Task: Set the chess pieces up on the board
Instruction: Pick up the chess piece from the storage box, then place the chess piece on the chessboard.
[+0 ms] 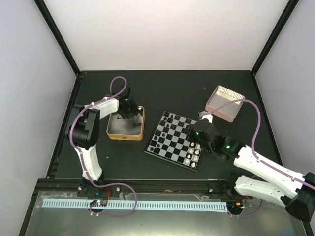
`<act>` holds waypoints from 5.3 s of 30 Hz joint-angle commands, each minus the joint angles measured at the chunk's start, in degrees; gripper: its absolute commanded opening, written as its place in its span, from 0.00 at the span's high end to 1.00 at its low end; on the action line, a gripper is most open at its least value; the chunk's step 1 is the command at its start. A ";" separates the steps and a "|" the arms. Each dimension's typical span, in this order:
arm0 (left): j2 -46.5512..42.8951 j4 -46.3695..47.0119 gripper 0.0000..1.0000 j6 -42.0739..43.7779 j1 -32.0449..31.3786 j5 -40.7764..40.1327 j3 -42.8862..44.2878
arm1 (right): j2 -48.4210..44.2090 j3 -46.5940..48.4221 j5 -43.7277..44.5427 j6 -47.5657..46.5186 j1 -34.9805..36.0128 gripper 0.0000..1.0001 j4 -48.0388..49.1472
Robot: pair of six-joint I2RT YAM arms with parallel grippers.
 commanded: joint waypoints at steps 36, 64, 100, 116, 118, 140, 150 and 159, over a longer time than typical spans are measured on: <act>-0.53 -4.51 0.92 16.04 -0.90 -1.77 -2.65 | -6.19 -2.36 6.97 -5.02 -0.34 0.73 1.74; -41.82 22.49 0.93 30.87 -6.11 38.88 -23.51 | 15.50 16.74 -37.21 1.44 -7.15 0.44 12.59; -46.39 14.21 0.93 46.52 -14.46 29.42 -18.86 | 20.54 23.99 -40.13 -0.51 -8.58 0.66 7.26; -46.40 13.62 0.83 46.39 -15.06 29.11 -18.47 | 24.04 24.16 -46.14 -1.03 -8.58 0.99 9.02; -46.83 13.07 0.71 45.53 -15.13 28.53 -18.36 | 23.11 22.98 -44.42 -2.48 -8.56 0.99 10.09; -75.72 15.29 0.25 39.00 -14.58 -15.42 -29.07 | 29.87 15.16 -12.47 -31.44 7.88 0.99 12.88; -74.26 14.01 0.25 38.13 -14.47 -15.05 -29.62 | 41.68 20.13 -13.05 -32.86 9.15 0.99 12.21; -73.65 14.65 0.25 37.65 -14.52 -15.07 -30.70 | 45.26 20.19 -14.56 -33.06 9.25 0.99 11.41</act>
